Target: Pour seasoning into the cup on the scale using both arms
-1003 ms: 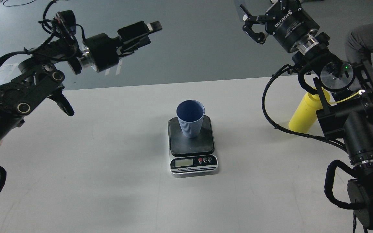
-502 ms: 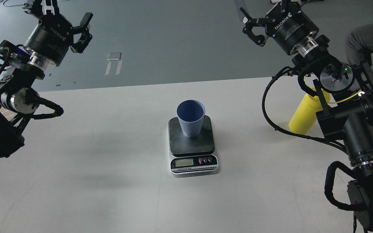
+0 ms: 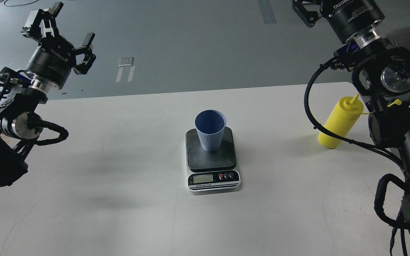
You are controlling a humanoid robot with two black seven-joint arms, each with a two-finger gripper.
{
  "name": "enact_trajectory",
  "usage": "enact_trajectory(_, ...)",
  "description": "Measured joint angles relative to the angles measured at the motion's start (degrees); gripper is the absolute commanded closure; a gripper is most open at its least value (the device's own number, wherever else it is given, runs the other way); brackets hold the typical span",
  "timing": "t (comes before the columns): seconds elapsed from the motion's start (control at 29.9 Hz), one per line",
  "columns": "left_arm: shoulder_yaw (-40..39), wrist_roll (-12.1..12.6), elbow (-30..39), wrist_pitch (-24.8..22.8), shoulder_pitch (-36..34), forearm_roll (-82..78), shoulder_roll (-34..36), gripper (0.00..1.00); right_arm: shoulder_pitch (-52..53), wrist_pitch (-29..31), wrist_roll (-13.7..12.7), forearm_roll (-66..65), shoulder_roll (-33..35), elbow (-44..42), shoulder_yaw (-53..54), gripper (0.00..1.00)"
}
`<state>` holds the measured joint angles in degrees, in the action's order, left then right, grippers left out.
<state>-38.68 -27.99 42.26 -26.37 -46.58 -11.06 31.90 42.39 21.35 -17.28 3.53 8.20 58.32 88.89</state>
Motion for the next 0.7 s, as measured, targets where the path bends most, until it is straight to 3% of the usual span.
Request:
enact_trajectory(0.47,0.17,0.00,-0.11,0.13,-0.10,-0.10,0.10,0.02,-21.61,-3.50,-1.88,15.02,22.08,17.30,1.00,0.00)
enact_trajectory(0.7,0.49,0.00,-0.17,0.18,-0.10,-0.11,-0.15,0.02,-39.39,-3.31,-3.02,17.59,25.32,27.96,10.31,0.00)
